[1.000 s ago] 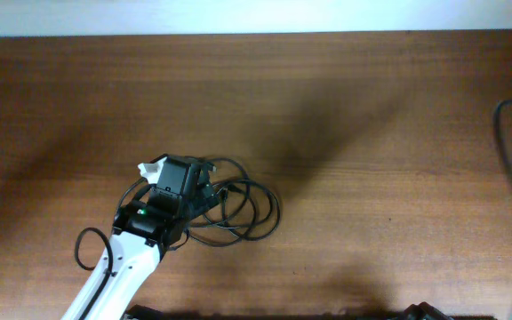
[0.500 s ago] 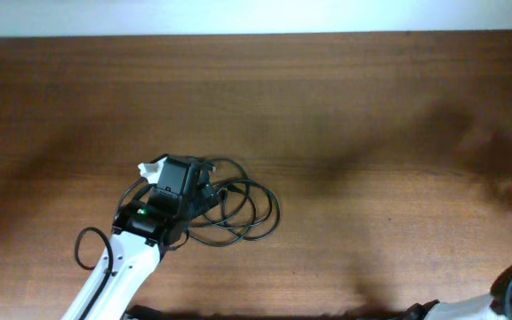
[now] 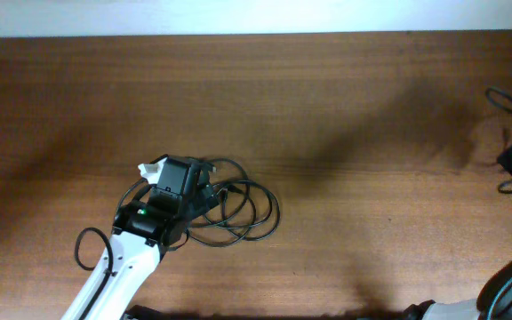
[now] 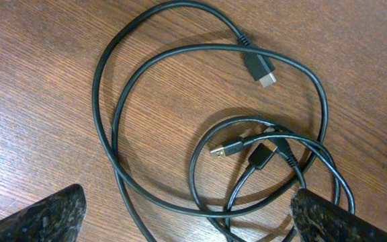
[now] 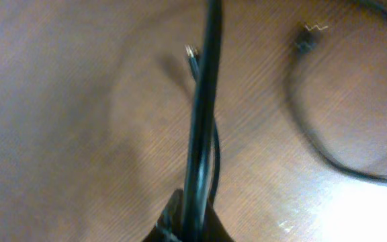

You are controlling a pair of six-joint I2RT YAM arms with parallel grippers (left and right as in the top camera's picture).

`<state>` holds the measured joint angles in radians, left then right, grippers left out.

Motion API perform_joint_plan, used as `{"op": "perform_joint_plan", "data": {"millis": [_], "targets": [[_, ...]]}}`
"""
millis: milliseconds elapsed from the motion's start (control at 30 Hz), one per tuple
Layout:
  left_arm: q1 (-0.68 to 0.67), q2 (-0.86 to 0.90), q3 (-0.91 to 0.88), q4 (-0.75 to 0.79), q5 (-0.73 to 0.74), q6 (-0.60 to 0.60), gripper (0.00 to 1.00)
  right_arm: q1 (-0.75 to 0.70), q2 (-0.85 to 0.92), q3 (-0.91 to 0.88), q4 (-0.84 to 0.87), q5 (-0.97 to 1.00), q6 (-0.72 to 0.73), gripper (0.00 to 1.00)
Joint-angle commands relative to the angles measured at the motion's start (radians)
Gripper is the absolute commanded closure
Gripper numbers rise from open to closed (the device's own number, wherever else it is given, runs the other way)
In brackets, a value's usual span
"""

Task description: Untangle cables

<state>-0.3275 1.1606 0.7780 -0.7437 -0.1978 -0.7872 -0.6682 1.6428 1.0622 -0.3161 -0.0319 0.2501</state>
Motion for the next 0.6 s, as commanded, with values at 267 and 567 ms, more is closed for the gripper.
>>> {"op": "perform_joint_plan", "data": {"millis": [267, 567], "targets": [[0.003, 0.001, 0.008, 0.002, 0.000, -0.005, 0.01, -0.165, -0.159, 0.004, -0.134, 0.384, 0.055, 0.96], [0.003, 0.001, 0.008, 0.002, 0.000, -0.005, 0.01, -0.203, -0.166, 0.004, -0.159, -0.035, 0.181, 0.02]]}}
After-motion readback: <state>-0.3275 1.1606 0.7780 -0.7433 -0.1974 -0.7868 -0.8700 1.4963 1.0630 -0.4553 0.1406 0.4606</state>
